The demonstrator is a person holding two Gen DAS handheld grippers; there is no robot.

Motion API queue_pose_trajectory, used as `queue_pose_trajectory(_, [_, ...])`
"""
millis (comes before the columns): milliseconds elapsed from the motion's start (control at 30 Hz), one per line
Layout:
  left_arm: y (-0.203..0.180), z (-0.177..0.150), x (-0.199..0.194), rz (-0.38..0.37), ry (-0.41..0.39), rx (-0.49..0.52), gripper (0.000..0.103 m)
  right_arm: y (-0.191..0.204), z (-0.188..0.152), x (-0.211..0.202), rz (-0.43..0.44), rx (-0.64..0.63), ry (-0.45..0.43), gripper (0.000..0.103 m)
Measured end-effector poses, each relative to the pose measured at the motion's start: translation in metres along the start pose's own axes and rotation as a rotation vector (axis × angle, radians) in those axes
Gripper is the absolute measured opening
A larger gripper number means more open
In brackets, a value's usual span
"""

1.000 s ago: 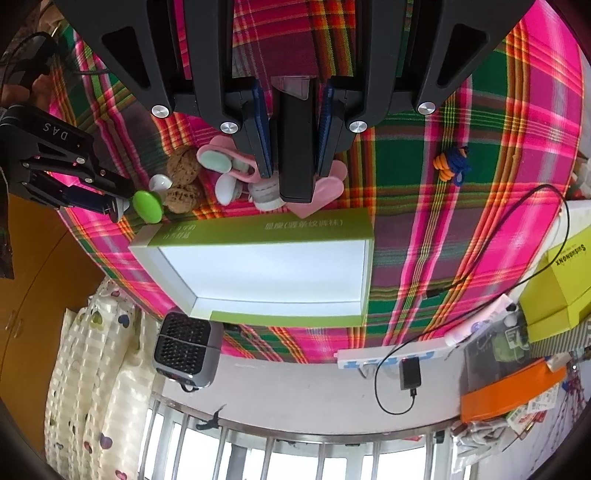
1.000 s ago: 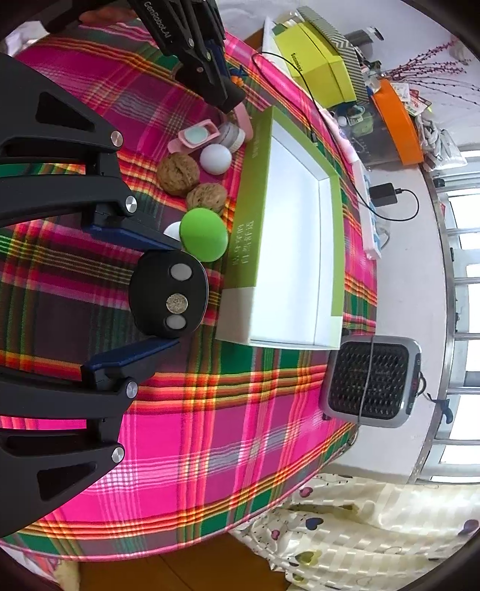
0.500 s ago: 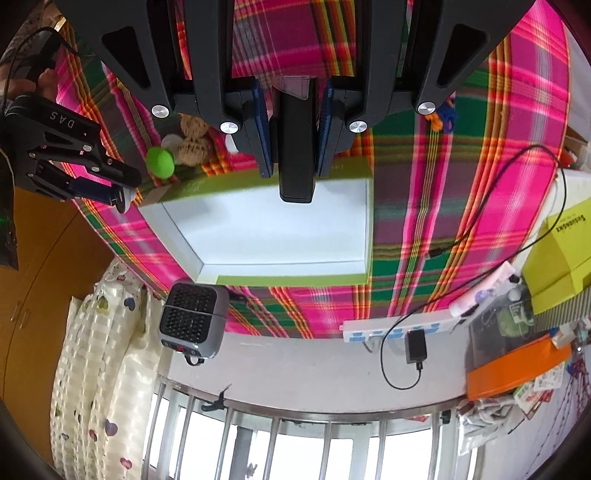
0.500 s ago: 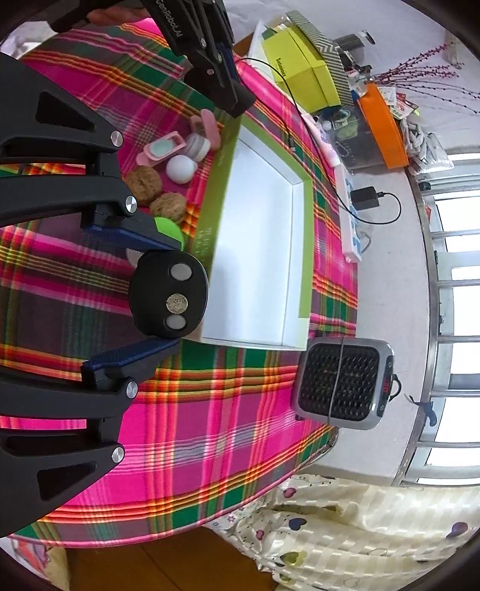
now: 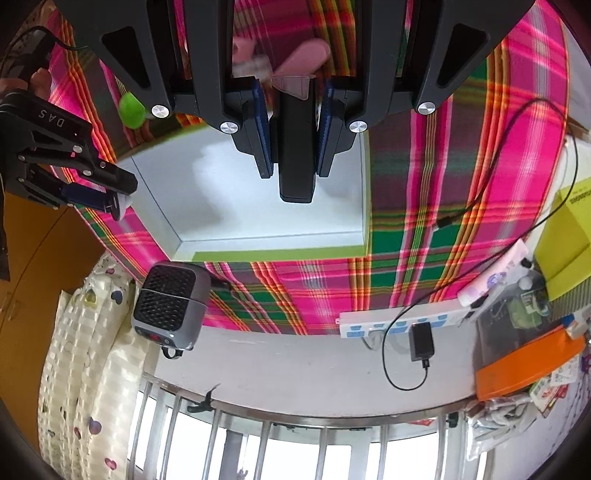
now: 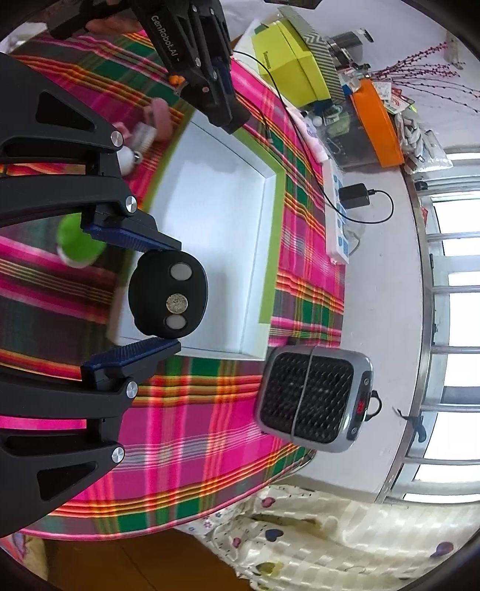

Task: Organize objects
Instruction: 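Carry the flashlight with the left tool while the right tool carries the puck into the box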

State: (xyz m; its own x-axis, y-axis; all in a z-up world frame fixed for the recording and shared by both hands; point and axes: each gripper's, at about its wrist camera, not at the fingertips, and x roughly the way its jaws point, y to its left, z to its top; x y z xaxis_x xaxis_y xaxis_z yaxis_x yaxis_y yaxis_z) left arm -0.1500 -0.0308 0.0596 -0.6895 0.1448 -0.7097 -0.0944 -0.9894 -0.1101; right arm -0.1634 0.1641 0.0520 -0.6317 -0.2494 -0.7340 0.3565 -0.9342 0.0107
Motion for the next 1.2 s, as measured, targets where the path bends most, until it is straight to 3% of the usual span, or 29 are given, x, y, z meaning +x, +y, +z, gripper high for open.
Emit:
queue_pose_trajectory(667, [0.016,0.039,0.073,0.033,0.082,-0.007,0.021,-0.018,0.035,0.069,-0.004,0.002,0.082,0.047])
queue_pose_trajectory(1200, [0.017,0.04,0.093,0.04,0.109,0.008,0.021,-0.013,0.041,0.087,0.001,-0.025,0.088,0.047])
